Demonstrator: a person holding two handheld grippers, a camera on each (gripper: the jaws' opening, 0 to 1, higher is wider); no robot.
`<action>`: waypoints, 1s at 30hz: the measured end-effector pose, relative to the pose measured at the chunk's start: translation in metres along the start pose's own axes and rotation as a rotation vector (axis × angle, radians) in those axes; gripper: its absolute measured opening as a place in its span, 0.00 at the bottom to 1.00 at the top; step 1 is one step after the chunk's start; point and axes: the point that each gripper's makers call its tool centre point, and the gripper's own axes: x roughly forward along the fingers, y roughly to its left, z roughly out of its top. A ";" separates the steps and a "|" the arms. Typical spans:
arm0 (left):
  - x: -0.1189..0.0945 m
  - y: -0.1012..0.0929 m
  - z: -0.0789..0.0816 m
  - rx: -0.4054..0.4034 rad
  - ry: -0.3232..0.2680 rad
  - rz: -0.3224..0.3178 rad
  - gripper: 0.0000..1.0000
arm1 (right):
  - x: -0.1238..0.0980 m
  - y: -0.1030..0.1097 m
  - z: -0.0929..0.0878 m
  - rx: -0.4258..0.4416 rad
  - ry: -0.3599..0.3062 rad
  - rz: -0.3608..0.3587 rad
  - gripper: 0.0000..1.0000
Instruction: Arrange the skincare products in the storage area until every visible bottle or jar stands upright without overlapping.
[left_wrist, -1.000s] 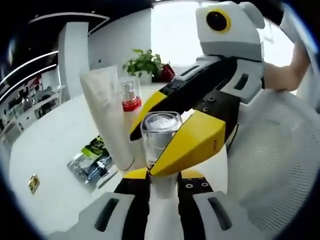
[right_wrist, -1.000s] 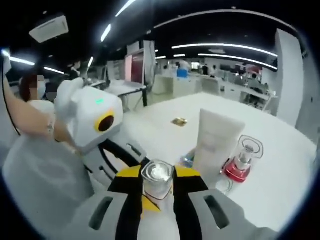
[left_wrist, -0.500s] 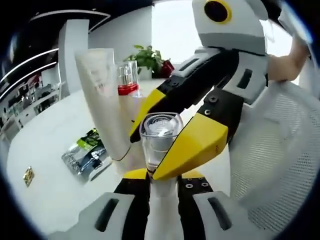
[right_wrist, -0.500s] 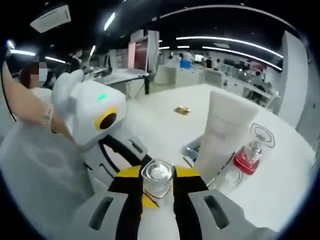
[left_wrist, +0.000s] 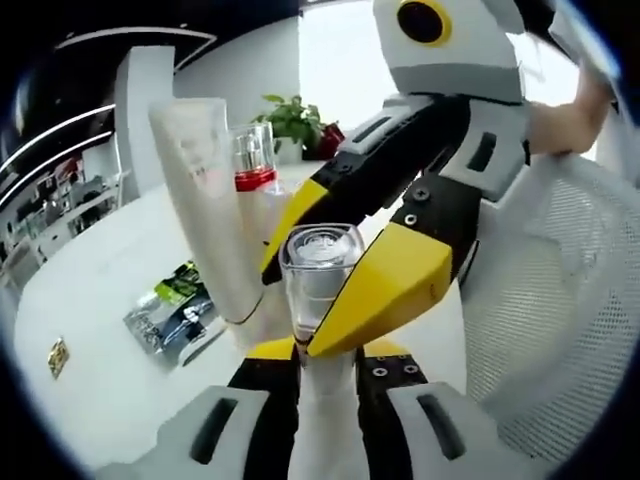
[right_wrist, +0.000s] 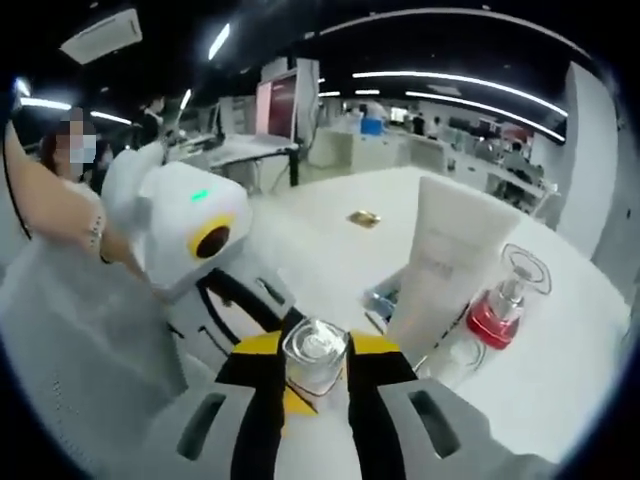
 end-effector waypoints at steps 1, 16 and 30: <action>0.000 -0.001 -0.002 0.014 0.006 -0.002 0.18 | 0.001 0.002 -0.004 0.001 0.021 0.009 0.24; -0.002 0.010 -0.013 0.005 0.063 0.039 0.28 | 0.001 0.004 -0.013 0.014 0.073 0.045 0.30; -0.009 0.023 -0.026 -0.028 0.139 0.101 0.25 | -0.001 0.006 -0.032 -0.014 0.165 0.060 0.30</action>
